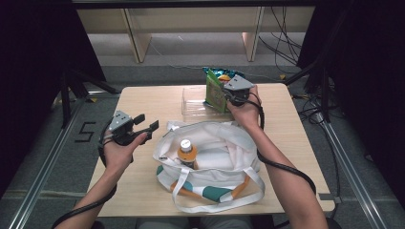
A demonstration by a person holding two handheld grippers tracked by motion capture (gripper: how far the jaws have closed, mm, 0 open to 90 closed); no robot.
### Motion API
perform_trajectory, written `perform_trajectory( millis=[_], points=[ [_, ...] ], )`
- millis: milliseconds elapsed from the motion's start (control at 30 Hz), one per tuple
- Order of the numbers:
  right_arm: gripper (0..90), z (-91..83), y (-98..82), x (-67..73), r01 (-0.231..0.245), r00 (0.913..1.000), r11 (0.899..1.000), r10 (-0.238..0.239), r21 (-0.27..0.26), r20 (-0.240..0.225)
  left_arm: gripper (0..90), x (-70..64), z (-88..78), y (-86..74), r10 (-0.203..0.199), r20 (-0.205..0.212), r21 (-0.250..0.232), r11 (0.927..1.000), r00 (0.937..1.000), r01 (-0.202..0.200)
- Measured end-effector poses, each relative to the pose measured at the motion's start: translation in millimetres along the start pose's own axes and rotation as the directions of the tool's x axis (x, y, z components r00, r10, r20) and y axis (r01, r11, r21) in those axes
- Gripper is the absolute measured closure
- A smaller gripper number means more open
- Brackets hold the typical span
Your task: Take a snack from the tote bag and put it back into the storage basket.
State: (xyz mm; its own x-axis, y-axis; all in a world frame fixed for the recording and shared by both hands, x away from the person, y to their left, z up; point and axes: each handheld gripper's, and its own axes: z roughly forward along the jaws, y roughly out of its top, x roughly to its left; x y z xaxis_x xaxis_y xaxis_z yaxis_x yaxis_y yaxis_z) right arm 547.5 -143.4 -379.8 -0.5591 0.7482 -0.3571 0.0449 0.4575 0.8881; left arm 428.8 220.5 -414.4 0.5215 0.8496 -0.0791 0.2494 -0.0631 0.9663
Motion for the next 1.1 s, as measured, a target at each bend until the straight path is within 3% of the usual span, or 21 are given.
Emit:
perform_trajectory(
  millis=[167,300,500,600,800,900,1000,1100],
  points=[
    [90.0,-2.5,-0.2,1.6,-0.021,0.9994,0.999,0.022,0.037,-0.025,33.4,-0.7,0.5,0.2,-0.001,0.002,-0.001,1.0000,1.0000,0.001],
    [90.0,-3.9,0.0,0.1,-0.001,1.0000,0.999,0.001,0.038,0.005,33.3,-1.4,0.5,0.4,-0.003,0.003,-0.001,1.0000,1.0000,0.003],
    [90.0,-6.6,-2.0,0.3,0.001,1.0000,0.998,0.000,0.064,-0.004,33.3,-1.2,0.4,0.8,-0.004,0.004,-0.001,1.0000,1.0000,0.004],
    [90.0,-6.8,-3.7,0.6,-0.023,0.9995,0.996,0.025,0.085,-0.018,33.3,-0.8,0.6,0.8,-0.009,0.002,-0.001,1.0000,1.0000,0.009],
    [90.0,-6.2,-6.5,0.5,-0.012,0.9999,0.995,0.013,0.100,-0.007,33.3,-1.6,0.3,0.0,-0.007,0.006,-0.001,1.0000,1.0000,0.007],
    [90.0,-6.1,-7.6,-0.6,-0.008,0.9993,0.994,0.011,0.107,-0.036,33.3,-1.8,0.2,0.5,-0.012,0.005,-0.002,0.9999,0.9999,0.012],
    [90.0,-8.0,-8.4,-1.2,-0.032,0.9993,0.991,0.034,0.129,-0.011,33.2,-1.2,0.2,-0.2,-0.008,0.005,0.000,1.0000,1.0000,0.008],
    [90.0,-6.9,-11.8,-1.6,-0.017,0.9999,0.990,0.017,0.137,0.004,33.3,-1.2,0.2,0.3,-0.011,0.003,0.000,0.9999,0.9999,0.011]
  ],
)
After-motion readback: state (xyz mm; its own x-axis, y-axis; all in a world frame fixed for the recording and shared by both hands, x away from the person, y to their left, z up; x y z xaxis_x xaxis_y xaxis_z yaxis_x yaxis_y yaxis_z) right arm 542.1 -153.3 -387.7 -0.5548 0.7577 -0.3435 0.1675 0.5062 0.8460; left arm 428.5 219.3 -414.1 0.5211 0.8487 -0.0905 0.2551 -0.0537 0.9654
